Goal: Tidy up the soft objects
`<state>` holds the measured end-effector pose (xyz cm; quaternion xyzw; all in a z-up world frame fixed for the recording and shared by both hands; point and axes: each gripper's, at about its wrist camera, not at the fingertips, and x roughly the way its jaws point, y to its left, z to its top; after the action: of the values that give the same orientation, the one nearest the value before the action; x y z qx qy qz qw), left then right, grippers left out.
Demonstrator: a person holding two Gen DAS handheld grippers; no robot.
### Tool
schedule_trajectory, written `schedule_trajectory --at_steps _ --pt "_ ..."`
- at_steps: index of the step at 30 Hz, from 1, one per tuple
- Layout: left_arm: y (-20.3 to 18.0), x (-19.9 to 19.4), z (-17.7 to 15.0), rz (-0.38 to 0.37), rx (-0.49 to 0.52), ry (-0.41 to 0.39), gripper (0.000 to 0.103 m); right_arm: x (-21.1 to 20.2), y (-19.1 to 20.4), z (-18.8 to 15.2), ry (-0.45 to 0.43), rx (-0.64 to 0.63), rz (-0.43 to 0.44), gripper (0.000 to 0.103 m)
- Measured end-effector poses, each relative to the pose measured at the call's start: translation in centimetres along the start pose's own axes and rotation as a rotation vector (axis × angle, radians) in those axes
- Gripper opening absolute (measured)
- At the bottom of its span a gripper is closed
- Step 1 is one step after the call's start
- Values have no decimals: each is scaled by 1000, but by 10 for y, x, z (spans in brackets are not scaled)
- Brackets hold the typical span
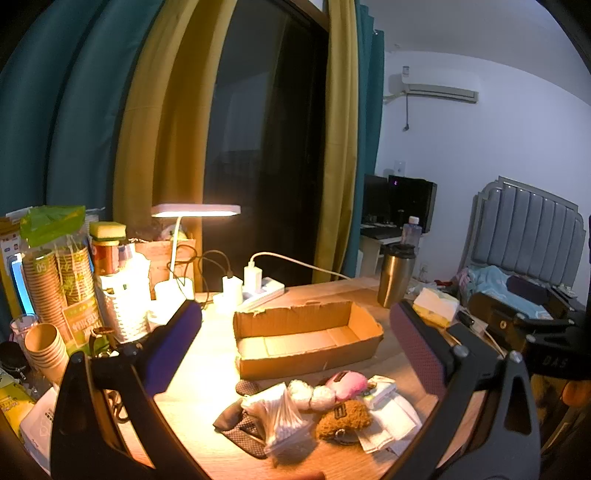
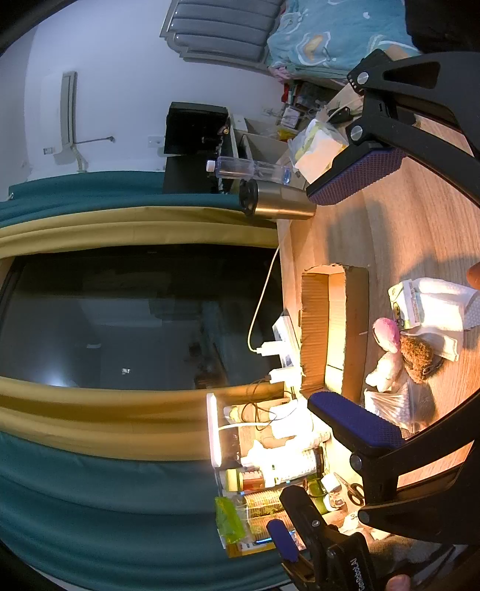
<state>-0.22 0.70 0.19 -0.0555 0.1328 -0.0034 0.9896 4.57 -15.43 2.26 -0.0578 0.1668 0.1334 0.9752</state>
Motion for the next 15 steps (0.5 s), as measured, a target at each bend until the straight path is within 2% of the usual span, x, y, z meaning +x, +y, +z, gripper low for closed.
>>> schedule_trajectory --at_steps 15 --pt "-1 0 0 1 0 -1 102 0 0 0 1 1 1 102"
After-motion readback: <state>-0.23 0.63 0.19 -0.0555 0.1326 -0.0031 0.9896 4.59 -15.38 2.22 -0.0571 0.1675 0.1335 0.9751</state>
